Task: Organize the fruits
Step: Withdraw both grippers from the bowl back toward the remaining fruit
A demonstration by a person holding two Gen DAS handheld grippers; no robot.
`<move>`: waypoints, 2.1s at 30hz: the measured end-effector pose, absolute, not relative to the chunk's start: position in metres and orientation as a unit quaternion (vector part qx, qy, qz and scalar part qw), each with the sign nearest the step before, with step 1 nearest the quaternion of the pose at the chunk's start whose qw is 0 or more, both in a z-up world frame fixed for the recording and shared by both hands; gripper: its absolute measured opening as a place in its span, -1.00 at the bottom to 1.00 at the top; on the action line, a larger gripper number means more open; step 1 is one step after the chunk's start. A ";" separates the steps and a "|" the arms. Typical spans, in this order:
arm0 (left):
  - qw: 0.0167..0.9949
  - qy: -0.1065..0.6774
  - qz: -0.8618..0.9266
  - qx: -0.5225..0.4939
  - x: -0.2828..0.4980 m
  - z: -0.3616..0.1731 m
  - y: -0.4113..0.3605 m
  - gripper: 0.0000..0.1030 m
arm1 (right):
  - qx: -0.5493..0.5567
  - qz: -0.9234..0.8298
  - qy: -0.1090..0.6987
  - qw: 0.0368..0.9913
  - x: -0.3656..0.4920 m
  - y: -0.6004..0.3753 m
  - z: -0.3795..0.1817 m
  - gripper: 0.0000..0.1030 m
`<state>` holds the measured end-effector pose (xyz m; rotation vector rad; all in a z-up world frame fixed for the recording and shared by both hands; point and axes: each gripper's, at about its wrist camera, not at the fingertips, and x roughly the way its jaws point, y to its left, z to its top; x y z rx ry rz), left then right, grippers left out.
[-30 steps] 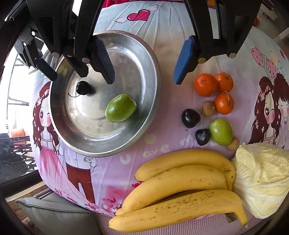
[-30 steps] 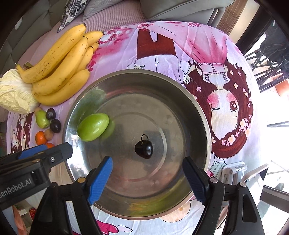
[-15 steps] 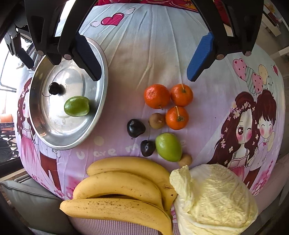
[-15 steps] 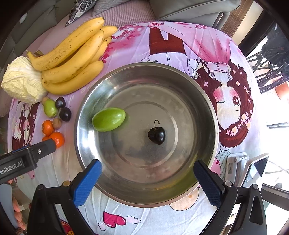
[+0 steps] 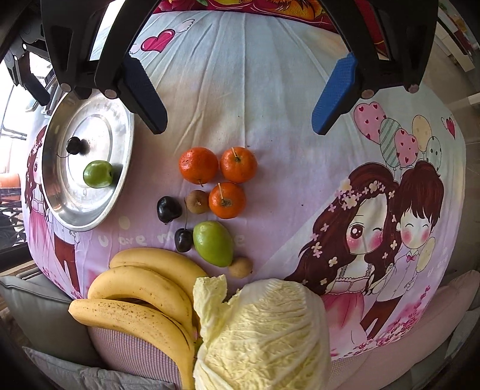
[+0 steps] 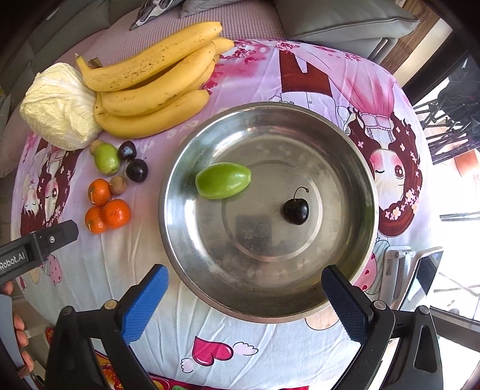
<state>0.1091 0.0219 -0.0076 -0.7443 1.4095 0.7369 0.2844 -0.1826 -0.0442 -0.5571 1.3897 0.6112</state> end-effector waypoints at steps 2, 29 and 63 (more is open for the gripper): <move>0.641 0.614 0.325 -0.327 0.096 -0.002 0.029 0.89 | -0.251 0.276 0.619 0.691 0.279 -0.176 -0.042 1.00; 0.635 0.583 0.343 -0.374 -0.028 0.007 0.139 0.89 | -0.268 0.305 0.601 0.688 0.223 -0.093 -0.043 1.00; 0.640 0.552 0.300 -0.442 -0.032 -0.030 0.247 0.74 | -0.271 0.361 0.593 0.667 0.212 -0.044 -0.077 0.57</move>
